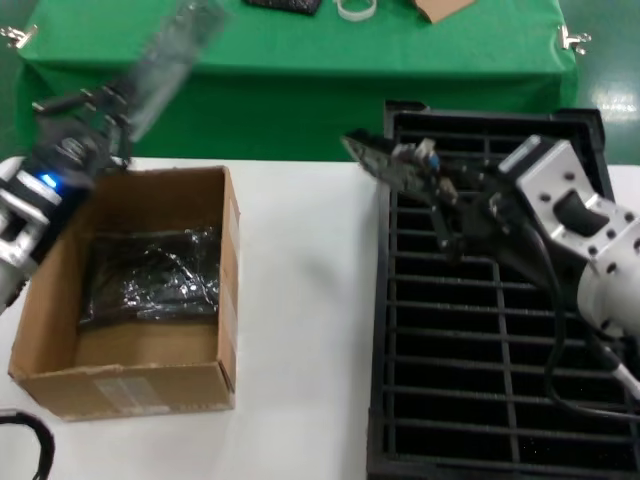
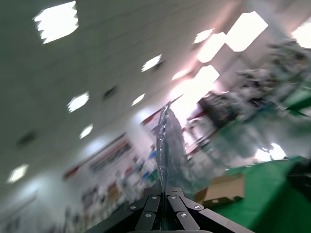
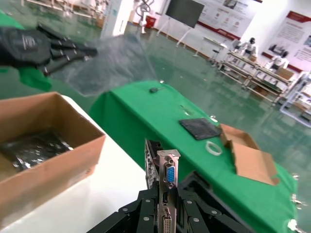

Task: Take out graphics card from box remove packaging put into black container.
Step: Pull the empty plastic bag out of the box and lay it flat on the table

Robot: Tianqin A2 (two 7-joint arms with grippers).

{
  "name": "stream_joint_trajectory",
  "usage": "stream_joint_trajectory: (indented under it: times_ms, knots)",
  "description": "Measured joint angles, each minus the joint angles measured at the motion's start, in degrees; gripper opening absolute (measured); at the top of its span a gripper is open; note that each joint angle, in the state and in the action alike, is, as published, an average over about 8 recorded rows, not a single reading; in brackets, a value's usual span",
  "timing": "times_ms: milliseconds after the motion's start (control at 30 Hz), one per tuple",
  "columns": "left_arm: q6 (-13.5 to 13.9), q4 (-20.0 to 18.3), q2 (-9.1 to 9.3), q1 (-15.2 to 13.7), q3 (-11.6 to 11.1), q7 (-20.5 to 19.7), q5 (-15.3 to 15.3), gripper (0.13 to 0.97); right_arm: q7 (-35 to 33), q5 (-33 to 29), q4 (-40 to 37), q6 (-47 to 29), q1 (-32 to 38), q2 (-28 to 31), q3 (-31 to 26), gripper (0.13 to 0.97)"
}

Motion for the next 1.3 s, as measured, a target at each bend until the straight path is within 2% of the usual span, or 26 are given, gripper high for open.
stream_joint_trajectory:
  times_ms: [167, 267, 333, 467, 733, 867, 1000, 1300]
  knots:
    - [-5.41, 0.09, 0.38, -1.61, -3.76, -12.77, -0.3, 0.139, 0.41, -4.88, 0.35, -4.12, 2.25, -2.52, 0.47, 0.196]
    - [-6.54, 0.11, 0.7, -2.22, -4.88, -20.19, 0.38, 0.139, 1.23, -7.48, 0.42, -7.19, 3.7, -3.7, 0.84, 0.196]
    - [-6.17, 0.12, 0.89, -2.54, -5.14, -25.26, 1.26, 0.139, 1.76, -8.97, 0.45, -9.18, 4.68, -4.4, 1.02, 0.196]
    - [-2.34, 0.12, 1.04, -3.07, -4.06, -35.25, 4.4, 0.139, 2.2, -10.72, 0.47, -11.97, 6.25, -5.44, 1.24, 0.196]
    - [10.47, 0.13, 0.4, -3.17, 1.8, -54.13, 13.58, 0.139, 1.75, -11.22, 0.48, -14.01, 7.44, -6.43, 1.86, 0.196]
    - [12.79, 0.13, 0.45, -2.51, 4.41, -63.14, 17.56, 0.139, 1.54, -11.58, 0.48, -14.53, 7.6, -6.94, 1.93, 0.196]
    - [11.18, 0.13, 0.83, -1.99, 6.06, -72.08, 20.43, 0.139, 1.35, -12.28, 0.48, -14.86, 7.64, -7.5, 1.88, 0.196]
    - [2.63, 0.13, 1.81, -2.18, 8.35, -90.94, 24.93, 0.139, 0.65, -13.11, 0.48, -14.29, 6.9, -8.38, 2.41, 0.196]
